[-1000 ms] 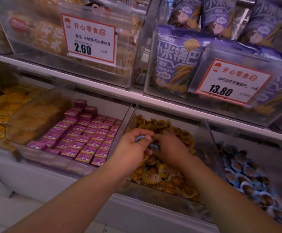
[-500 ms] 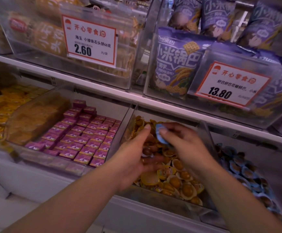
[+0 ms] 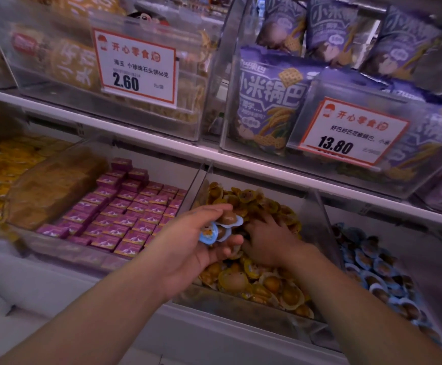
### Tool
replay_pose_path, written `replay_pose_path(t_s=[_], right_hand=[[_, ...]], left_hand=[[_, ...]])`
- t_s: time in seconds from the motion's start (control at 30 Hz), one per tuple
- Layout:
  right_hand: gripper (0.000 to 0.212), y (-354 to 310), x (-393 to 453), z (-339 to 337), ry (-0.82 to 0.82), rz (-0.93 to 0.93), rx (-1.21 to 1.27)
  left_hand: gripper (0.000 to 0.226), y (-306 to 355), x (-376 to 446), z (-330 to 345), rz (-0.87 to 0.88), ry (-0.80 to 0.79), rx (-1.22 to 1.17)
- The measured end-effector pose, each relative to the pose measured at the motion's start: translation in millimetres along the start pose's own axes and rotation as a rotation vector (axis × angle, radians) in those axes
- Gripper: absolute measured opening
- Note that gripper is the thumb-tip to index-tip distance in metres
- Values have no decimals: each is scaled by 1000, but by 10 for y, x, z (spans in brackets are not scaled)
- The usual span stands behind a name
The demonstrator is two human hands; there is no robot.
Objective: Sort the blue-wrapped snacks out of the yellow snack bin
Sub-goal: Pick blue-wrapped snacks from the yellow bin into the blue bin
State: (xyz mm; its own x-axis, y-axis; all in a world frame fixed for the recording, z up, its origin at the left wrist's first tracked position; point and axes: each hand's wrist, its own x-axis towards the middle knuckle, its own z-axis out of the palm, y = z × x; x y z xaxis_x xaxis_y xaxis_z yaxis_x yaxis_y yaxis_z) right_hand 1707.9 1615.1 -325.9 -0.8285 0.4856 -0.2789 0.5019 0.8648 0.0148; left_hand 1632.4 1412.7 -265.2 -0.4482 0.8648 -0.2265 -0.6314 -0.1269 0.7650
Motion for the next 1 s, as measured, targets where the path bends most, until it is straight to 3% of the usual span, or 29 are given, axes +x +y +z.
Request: replay_pose_path(t_s=[0.23, 0.4, 0.6, 0.77, 0.9, 1.0], right_hand=[[33, 41, 50, -43, 70, -66, 3], [45, 72, -101, -93, 37, -68, 104], [38, -29, -238, -83, -8, -127, 260], [30, -168, -382, -47, 232, -161, 315], [21, -183, -624, -107, 501, -60, 653], [16, -165, -894, -196, 599, 21, 951]], left_hand=[[25, 185, -51, -151, 98, -17, -24], [23, 163, -66, -179, 115, -6, 32], [21, 89, -83, -144, 122, 0, 81], [15, -93, -45, -28, 150, 80, 269], [13, -275, 94, 107, 271, 205, 379], [13, -426, 216, 166, 402, 307, 499]])
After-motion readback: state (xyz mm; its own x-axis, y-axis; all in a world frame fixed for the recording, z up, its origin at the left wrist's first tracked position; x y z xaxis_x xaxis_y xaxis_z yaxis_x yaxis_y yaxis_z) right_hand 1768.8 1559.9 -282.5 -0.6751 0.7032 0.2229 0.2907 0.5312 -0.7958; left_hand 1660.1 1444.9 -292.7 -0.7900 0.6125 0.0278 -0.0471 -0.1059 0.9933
